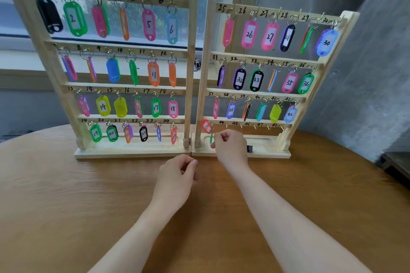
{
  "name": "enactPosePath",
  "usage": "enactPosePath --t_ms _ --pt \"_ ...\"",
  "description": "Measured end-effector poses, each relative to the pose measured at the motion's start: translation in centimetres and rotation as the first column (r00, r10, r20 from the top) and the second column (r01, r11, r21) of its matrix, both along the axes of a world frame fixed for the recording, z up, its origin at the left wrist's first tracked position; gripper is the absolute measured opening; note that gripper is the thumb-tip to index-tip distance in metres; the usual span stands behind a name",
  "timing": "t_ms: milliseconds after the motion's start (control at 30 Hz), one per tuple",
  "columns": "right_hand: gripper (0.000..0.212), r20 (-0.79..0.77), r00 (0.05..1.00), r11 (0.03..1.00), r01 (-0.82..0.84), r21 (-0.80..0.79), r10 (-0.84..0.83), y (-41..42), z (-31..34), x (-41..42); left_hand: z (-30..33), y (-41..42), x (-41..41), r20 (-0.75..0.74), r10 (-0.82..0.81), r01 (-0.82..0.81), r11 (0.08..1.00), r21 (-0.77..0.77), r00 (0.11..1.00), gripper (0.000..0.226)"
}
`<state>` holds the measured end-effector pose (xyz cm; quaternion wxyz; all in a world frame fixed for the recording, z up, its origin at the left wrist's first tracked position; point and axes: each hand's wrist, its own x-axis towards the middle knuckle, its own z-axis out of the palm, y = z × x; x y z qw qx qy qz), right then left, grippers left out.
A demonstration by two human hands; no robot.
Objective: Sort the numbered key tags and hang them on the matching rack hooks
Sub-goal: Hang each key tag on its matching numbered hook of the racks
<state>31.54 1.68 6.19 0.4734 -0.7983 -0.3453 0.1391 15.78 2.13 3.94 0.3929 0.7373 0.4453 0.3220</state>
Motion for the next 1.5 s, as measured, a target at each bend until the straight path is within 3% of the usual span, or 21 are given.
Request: enactPosePath --t_ms 333,600,767,1033,1167,1300,1500 --pt "0.025 0.059 0.997 0.989 -0.049 -0.137 0.058 -5.1 1.2 -0.8 1.7 -3.7 -2.4 0.027 -0.024 0.025 1.0 -0.016 0.999 0.027" --pt "0.023 0.176 0.981 0.985 -0.058 -0.162 0.086 -15.3 2.9 -1.4 2.5 -10.3 -2.9 -0.043 -0.19 0.19 0.982 -0.005 0.981 0.025" --pt "0.022 0.272 0.953 0.974 -0.076 -0.215 0.135 -22.8 3.1 -2.1 1.3 -15.3 -2.2 -0.129 -0.372 0.372 0.928 -0.025 0.919 0.023" --pt "0.02 0.342 0.934 0.958 0.003 -0.288 0.1 -33.3 1.7 -3.0 -1.0 -22.0 -2.0 -0.143 -0.604 0.609 0.793 -0.009 0.784 0.014" --pt "0.018 0.332 0.942 0.932 0.079 -0.355 0.047 -37.3 1.3 -3.4 -1.8 -25.4 -1.2 -0.059 -0.691 0.693 0.714 0.097 0.72 0.013" --pt "0.018 0.273 0.961 0.896 0.079 -0.438 0.049 -40.7 0.4 -4.2 -2.9 -27.4 0.0 -0.148 -0.725 0.738 0.641 0.214 0.673 0.018" --pt "0.013 0.179 0.983 0.866 0.061 -0.496 0.033 -43.1 -1.1 -5.4 -3.3 -27.2 0.7 -0.243 -0.657 0.7 0.683 0.209 0.714 0.036"
